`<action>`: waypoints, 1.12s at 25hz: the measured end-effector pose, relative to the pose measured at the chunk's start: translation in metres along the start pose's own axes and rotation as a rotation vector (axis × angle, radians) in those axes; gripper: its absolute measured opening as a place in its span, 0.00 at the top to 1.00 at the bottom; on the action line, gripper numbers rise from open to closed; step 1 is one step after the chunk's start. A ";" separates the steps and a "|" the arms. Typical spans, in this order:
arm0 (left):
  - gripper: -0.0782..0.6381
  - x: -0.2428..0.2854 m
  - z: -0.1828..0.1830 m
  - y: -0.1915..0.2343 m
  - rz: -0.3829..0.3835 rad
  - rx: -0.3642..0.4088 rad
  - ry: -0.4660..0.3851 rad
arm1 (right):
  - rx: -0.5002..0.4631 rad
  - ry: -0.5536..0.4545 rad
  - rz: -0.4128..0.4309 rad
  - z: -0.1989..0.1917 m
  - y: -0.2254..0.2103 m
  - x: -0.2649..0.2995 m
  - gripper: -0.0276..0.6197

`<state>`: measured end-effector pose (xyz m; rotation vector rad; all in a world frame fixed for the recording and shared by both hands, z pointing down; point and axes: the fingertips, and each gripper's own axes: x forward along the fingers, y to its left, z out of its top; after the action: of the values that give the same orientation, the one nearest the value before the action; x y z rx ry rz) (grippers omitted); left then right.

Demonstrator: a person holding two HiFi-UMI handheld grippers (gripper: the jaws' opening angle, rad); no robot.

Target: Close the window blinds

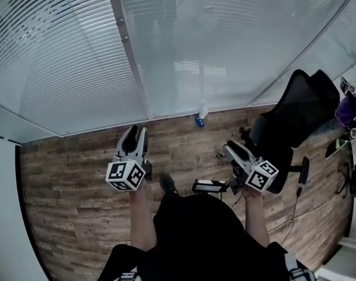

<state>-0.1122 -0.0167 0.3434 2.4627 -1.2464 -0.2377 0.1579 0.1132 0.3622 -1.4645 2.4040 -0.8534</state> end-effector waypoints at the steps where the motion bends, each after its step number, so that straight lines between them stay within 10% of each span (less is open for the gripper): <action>1: 0.70 -0.001 -0.005 -0.011 -0.010 -0.002 0.007 | -0.003 -0.009 0.003 -0.001 -0.001 -0.011 0.73; 11: 0.70 -0.063 -0.025 -0.128 -0.074 0.000 0.008 | 0.162 -0.025 -0.012 -0.047 -0.052 -0.143 0.78; 28: 0.70 -0.098 -0.018 -0.183 -0.169 0.040 0.039 | 0.163 -0.112 0.091 -0.046 -0.036 -0.163 0.80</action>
<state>-0.0292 0.1652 0.2854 2.5974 -1.0373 -0.2101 0.2437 0.2585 0.3999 -1.2971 2.2439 -0.8983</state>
